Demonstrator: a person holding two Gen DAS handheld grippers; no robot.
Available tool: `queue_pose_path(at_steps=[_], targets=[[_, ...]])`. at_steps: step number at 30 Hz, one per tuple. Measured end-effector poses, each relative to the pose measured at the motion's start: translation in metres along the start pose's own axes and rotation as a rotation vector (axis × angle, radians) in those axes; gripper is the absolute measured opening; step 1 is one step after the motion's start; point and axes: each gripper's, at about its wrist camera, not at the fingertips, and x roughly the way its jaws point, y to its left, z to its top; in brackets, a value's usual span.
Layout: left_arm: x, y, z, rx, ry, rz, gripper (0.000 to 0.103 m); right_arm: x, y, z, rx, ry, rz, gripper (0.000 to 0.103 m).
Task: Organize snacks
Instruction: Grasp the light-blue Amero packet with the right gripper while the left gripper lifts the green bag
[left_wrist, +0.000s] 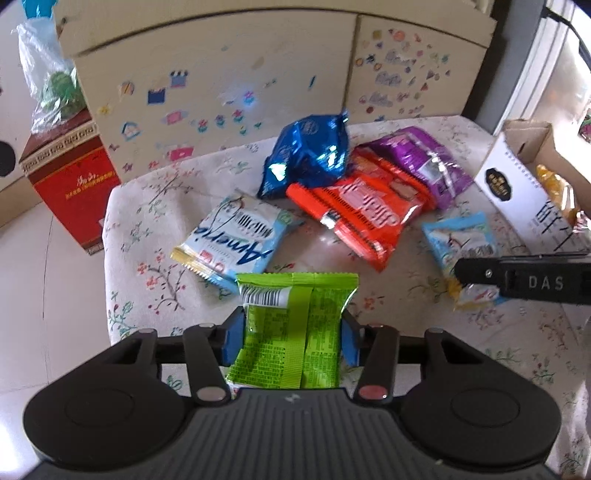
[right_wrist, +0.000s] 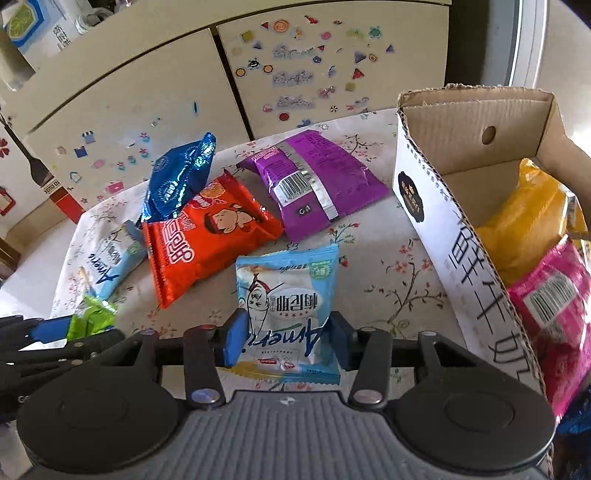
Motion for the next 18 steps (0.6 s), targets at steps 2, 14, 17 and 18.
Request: queue_pose_path(at_steps=[2,14,17,18], targets=[[-0.005,-0.005,0.002,0.011,-0.018,-0.001,0.05,-0.008,0.002,-0.001,-0.003,-0.006,0.009,0.053],[-0.035,-0.021,0.013,-0.023,-0.108,-0.033,0.05,-0.06,-0.008,-0.011,0.054,-0.073,0.077,0.053],[-0.036,-0.024,0.013,-0.023,-0.108,-0.029,0.05,-0.065,-0.009,-0.012,0.044,-0.084,0.083,0.053],[-0.036,-0.024,0.013,-0.023,-0.107,-0.027,0.05,-0.066,-0.01,-0.012,0.036,-0.089,0.079,0.053]])
